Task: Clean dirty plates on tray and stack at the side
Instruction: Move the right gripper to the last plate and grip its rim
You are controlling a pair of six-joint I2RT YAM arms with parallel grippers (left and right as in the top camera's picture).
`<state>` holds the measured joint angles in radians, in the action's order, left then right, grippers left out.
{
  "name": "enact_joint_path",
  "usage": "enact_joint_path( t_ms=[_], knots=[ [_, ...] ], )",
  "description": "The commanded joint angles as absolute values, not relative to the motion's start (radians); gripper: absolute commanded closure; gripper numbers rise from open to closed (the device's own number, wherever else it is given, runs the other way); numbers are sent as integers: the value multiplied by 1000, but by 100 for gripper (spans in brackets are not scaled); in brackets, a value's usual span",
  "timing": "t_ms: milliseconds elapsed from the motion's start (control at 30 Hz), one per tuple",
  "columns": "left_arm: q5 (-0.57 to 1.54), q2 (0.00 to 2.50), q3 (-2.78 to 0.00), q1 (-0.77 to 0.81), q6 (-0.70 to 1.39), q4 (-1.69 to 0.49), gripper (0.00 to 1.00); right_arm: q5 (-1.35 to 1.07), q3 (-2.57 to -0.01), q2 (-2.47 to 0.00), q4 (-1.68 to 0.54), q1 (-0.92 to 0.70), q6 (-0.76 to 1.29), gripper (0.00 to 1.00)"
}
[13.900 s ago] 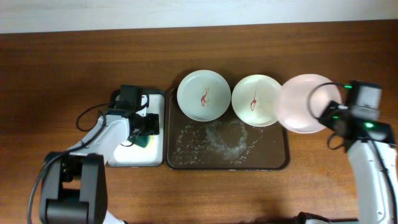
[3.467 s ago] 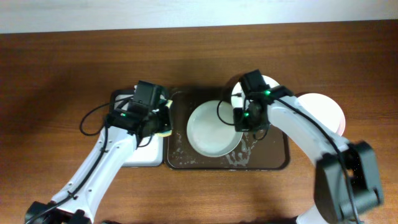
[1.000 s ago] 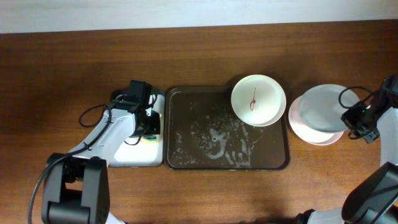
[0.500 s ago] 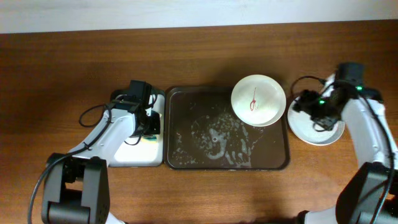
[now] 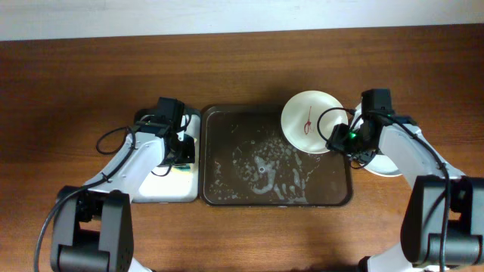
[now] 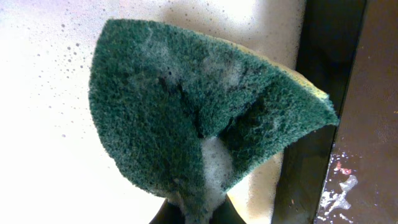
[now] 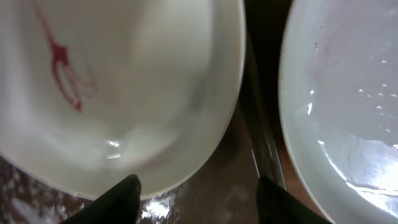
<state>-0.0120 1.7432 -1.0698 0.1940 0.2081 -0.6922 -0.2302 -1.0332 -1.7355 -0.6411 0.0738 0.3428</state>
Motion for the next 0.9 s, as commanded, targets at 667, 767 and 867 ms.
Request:
enact_joint_path(
  t_ms=[667, 767, 867],
  knots=[
    [-11, 1747, -1076, 187, 197, -690, 97, -467, -1021, -1807, -717, -113, 405, 79],
    [-10, 1747, -1076, 187, 197, -690, 97, -462, -1028, -1807, -651, -104, 397, 46],
    [-10, 1747, -1076, 187, 197, -690, 97, -456, -1047, -1807, -568, -96, 313, 46]
  ],
)
